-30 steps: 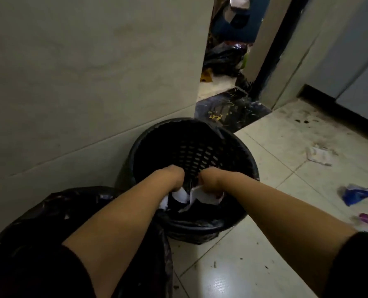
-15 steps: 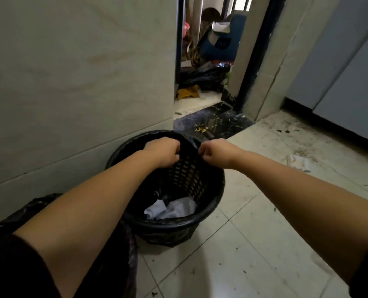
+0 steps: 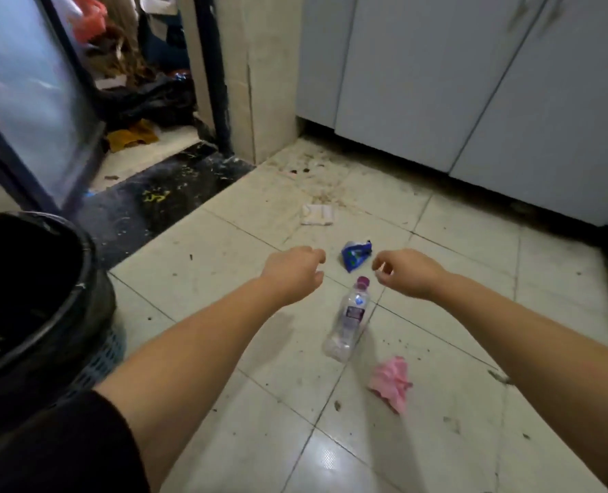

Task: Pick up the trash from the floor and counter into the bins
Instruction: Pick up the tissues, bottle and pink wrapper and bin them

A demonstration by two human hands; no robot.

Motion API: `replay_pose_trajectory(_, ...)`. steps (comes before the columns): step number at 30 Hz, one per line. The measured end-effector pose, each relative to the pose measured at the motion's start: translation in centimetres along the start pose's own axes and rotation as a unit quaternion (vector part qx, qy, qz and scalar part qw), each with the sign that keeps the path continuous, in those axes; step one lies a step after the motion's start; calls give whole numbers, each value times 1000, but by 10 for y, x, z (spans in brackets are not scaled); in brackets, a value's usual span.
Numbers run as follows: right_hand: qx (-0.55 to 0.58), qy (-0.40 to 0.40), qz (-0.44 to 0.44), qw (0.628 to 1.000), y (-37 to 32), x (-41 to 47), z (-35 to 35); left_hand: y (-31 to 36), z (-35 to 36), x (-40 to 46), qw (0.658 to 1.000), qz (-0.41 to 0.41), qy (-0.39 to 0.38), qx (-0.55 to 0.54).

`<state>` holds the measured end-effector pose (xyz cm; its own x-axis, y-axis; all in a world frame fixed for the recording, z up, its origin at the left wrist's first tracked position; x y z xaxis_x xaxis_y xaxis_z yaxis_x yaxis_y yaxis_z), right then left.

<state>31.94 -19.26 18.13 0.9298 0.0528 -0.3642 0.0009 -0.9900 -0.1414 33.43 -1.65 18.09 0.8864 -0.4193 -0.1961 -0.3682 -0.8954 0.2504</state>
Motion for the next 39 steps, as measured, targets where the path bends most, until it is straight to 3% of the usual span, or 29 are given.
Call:
replay_pose_trajectory(4,22,-118,12,993,67,-25,98,66,90,30,997,-12,-69,11)
replay_pose_trajectory(9,-4,-173,-72,982,64,-36,199,70,159,52,991,-92,-99,3)
replay_pose_trajectory(15,-23,-125,-125,984,72,-23,235,50,210,55,973,-166,-144,-70)
replay_pose_trajectory(21,50,-106,-109,987,80,-7,230,45,221,43,972,-180,-123,-90)
replay_pose_trajectory(25,97,-80,-87,988,73,6,194,25,182,29,984,-116,-83,-105)
replay_pose_trajectory(29,114,12,-109,987,23,20,118,-18,99,6,987,-99,19,-126)
replay_pose_trajectory(39,154,166,-274,935,-277,8,-42,-191,-121,-170,942,-135,241,-191)
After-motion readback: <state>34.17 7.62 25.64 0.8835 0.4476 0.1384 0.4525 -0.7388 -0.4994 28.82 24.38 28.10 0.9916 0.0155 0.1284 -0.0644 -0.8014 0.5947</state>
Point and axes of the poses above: each hand's wrist, its own x-axis towards the middle knuckle, its own z-axis out of the palm, y = z × x, the point moved 7 cm from there along x, towards the middle knuckle, and after that the axes turned 3 degrees about -y, right-handed, at the moved point
